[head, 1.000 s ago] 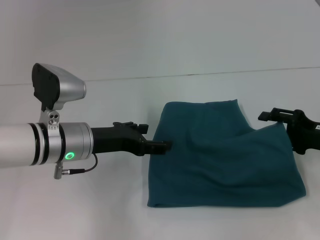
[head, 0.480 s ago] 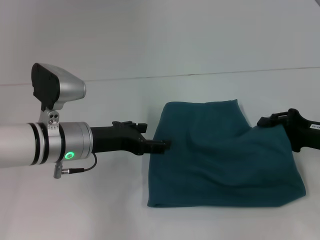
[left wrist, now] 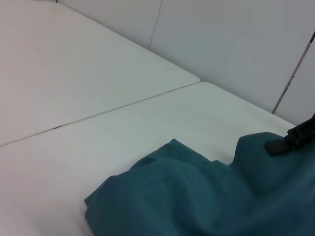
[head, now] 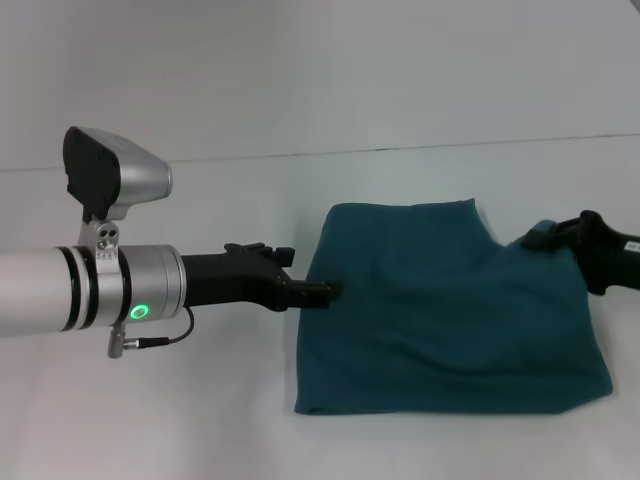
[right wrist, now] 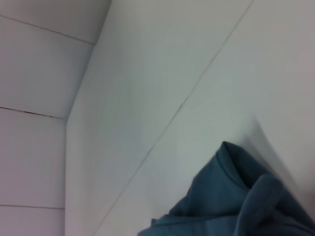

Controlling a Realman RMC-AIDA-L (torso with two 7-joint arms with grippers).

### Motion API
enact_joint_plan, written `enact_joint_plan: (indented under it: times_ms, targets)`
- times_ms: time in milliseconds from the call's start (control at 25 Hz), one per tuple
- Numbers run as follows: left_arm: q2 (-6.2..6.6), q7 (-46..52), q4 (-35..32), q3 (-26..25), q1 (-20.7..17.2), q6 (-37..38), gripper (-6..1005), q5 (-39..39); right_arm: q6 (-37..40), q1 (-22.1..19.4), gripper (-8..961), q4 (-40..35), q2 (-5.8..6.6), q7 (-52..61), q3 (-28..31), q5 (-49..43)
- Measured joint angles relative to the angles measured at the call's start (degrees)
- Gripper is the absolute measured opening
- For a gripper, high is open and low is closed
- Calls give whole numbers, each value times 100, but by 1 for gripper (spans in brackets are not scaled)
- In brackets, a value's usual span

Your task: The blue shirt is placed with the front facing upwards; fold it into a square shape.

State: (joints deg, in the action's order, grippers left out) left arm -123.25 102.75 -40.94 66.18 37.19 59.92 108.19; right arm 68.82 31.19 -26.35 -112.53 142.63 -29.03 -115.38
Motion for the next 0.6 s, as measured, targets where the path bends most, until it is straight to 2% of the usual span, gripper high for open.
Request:
enact_joint_plan:
  times_ms: [600]
  targets:
    - [-18,38,38,0,-7,-164,913,0,189,216,36,-772,-69,-204,-406,-41]
